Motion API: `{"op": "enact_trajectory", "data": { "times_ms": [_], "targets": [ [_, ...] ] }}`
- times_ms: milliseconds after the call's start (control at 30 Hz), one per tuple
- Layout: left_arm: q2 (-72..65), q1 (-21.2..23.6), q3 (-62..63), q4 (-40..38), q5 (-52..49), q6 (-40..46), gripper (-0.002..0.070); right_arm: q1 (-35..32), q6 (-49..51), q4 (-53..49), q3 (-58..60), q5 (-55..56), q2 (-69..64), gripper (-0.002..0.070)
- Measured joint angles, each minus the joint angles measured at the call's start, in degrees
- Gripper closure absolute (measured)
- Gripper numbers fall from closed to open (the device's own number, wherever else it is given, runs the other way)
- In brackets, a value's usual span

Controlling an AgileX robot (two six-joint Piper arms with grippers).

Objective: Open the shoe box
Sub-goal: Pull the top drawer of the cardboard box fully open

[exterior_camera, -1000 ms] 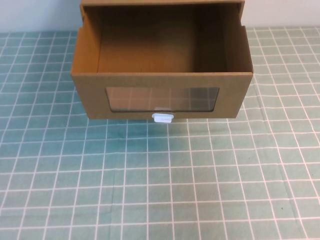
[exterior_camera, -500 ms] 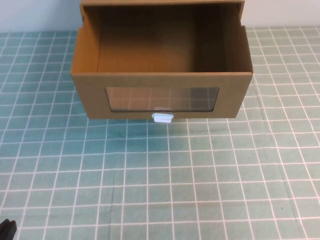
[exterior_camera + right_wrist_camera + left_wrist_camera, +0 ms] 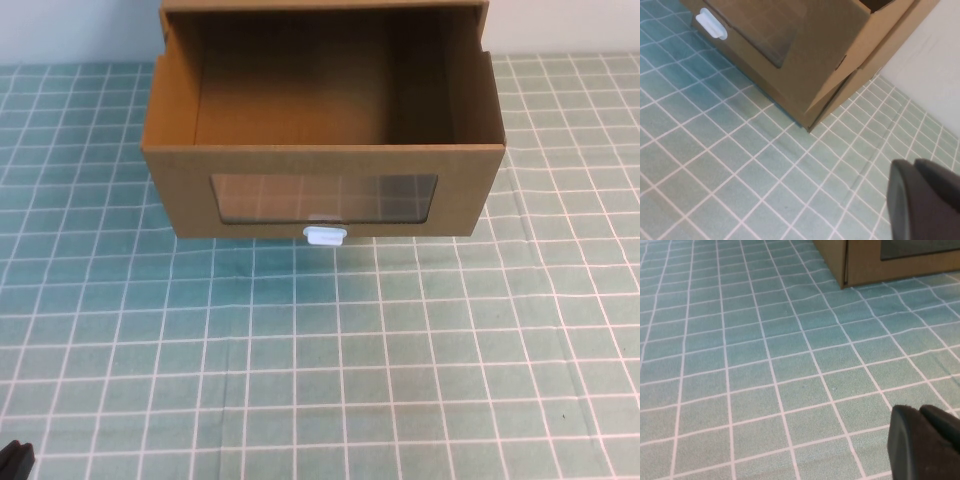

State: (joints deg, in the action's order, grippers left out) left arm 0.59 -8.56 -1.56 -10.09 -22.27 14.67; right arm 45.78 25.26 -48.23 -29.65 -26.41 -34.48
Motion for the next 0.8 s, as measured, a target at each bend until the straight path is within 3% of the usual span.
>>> {"op": "enact_trajectory", "data": {
  "times_ms": [267,433,600,800],
  "targets": [
    [0.05,0.00,0.00,0.00,0.00,0.00,0.0680,-0.84,0.00,0.00,0.00,0.36,0.87,0.0689],
    [0.05,0.00,0.00,0.00,0.00,0.00,0.0680,-9.02,0.00,-0.22,0.26,3.99,6.18,0.0689],
    [0.05,0.00,0.00,0.00,0.00,0.00,0.0680,-21.52,0.00,-0.72,1.14,4.54,14.20,0.0689],
    [0.05,0.00,0.00,0.03,-0.08,0.00,0.0680,-27.02,0.23,0.96,1.14,4.65,19.23,0.0689]
  ]
}}
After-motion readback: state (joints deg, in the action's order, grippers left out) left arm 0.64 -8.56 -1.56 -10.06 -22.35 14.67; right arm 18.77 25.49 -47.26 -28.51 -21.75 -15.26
